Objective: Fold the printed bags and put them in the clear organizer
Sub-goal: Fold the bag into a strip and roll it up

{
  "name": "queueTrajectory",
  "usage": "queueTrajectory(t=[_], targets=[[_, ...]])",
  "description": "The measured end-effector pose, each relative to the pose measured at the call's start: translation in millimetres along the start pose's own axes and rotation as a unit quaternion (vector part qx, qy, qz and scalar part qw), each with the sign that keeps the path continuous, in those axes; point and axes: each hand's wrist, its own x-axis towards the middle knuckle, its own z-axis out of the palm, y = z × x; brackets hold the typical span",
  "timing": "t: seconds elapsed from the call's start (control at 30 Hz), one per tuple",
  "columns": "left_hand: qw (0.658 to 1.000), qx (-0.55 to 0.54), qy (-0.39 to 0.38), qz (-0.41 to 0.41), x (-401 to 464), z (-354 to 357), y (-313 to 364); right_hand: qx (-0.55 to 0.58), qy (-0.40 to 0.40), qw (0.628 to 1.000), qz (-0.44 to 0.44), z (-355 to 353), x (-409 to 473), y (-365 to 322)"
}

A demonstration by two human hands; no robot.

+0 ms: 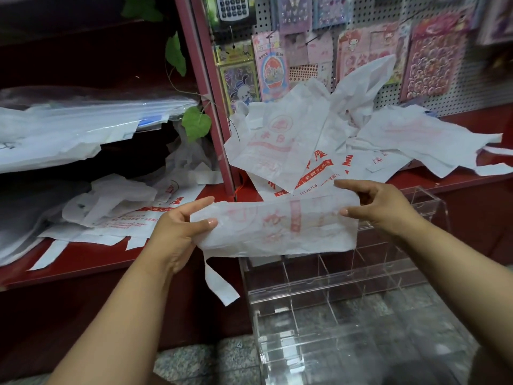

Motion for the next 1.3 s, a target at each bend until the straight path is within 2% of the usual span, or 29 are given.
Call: queueTrajectory(t=[0.17,0.3,0.43,0.5,0.57,0.67,0.83,0.9,0.97,1.0,1.07,1.2,1.3], targets=[[0.986,0.146,0.026,0.075,-8,1,12,-0.038,0.047,0.997,-0.037,-5,0,-5],[0.939,0.311,0.052,0.140,-15,1,21,-0.064,0.070,0.993,-0.071,-3,2,-10],[0.910,0.362,0.077,0.188,-13,-2,25,-0.069,0.094,0.990,-0.080,-3,7,-10],[0.915,0.341,0.112,0.184,-11,-2,25,0.001,0.078,0.995,-0.066,-2,6,-14],[0.938,0.274,0.134,0.167,-12,3,22,0.099,0.051,0.993,-0.027,2,4,-16],[0.952,0.204,0.168,0.156,-14,14,18,0.060,0.072,0.995,-0.025,11,5,-15],[0.935,0.248,0.226,0.116,-9,22,11,0.022,0.107,0.994,0.002,21,8,-9],[0.950,0.245,0.192,0.029,-9,24,13,0.012,0.120,0.992,0.029,22,8,-3],[0.982,0.147,0.088,-0.075,-16,27,17,0.008,0.144,0.988,0.047,22,7,-3],[0.990,0.096,0.046,-0.096,-18,27,18,0.018,0.152,0.987,0.052,21,6,-2],[0.995,0.065,-0.005,-0.074,-19,24,14,0.051,0.150,0.985,0.062,20,5,-3],[0.994,0.097,0.030,-0.028,-14,20,14,0.038,0.092,0.992,0.082,13,8,-5],[0.992,0.117,0.034,-0.009,-7,7,10,0.028,0.050,0.997,0.052,15,7,-8]])
